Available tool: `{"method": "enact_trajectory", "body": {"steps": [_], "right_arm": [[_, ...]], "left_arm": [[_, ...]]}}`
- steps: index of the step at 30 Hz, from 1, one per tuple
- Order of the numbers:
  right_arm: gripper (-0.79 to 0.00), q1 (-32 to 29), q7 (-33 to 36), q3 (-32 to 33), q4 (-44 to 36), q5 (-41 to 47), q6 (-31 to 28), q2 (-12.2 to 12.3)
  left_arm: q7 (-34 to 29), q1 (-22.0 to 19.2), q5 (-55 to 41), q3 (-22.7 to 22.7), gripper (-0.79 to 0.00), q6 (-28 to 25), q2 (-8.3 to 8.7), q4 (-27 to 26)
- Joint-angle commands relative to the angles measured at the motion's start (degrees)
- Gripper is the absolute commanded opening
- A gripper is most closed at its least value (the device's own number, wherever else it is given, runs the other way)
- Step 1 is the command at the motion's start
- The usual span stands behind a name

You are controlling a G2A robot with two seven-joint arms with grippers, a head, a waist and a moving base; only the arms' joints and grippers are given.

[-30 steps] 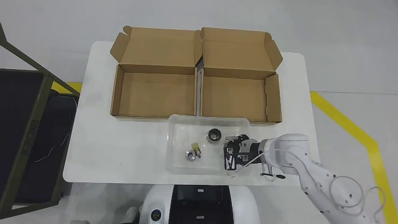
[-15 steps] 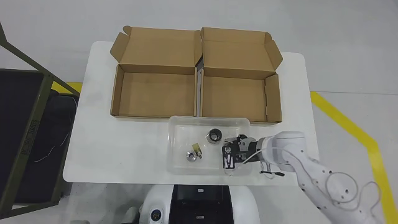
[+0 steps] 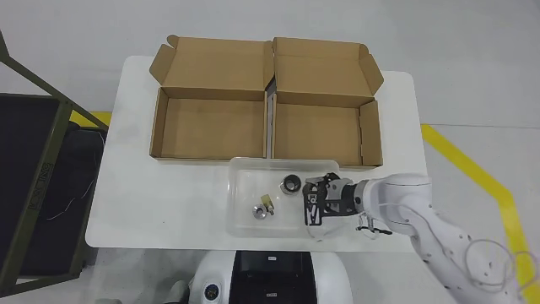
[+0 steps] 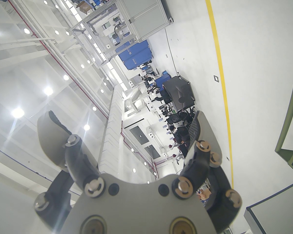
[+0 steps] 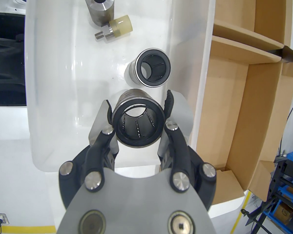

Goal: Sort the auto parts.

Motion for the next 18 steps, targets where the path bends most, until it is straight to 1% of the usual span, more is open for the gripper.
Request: {"method": "enact_trajectory", "body": {"steps": [1,4,8,12,18], "right_arm": [[-0.785,-0.09,0.94,0.59,-1.31,1.31,0.39,0.10],[-0.785,0.10,1.49,1.02,-3.05,2.90,1.36,0.12],[-0.785,0.84,0.43,1.18,-4.16,3.30,3.31,0.04],[-0.785,1.16,-3.96,0.98,-4.18,1.93,8.00,-0.27],[-0.785,0.97,-12.84,0.41,-2.94,-1.62,16.14,-0.80]], "left_arm": [[0.00,0.00,0.00,0.00,0.000,0.00,0.00,0.00],[0.00,0.00,0.00,0.00,0.000,0.00,0.00,0.00],[0.00,0.00,0.00,0.00,0.000,0.00,0.00,0.00],[0.00,0.00,0.00,0.00,0.000,0.00,0.00,0.00],[0.00,0.00,0.00,0.00,0.000,0.00,0.00,0.00]]}}
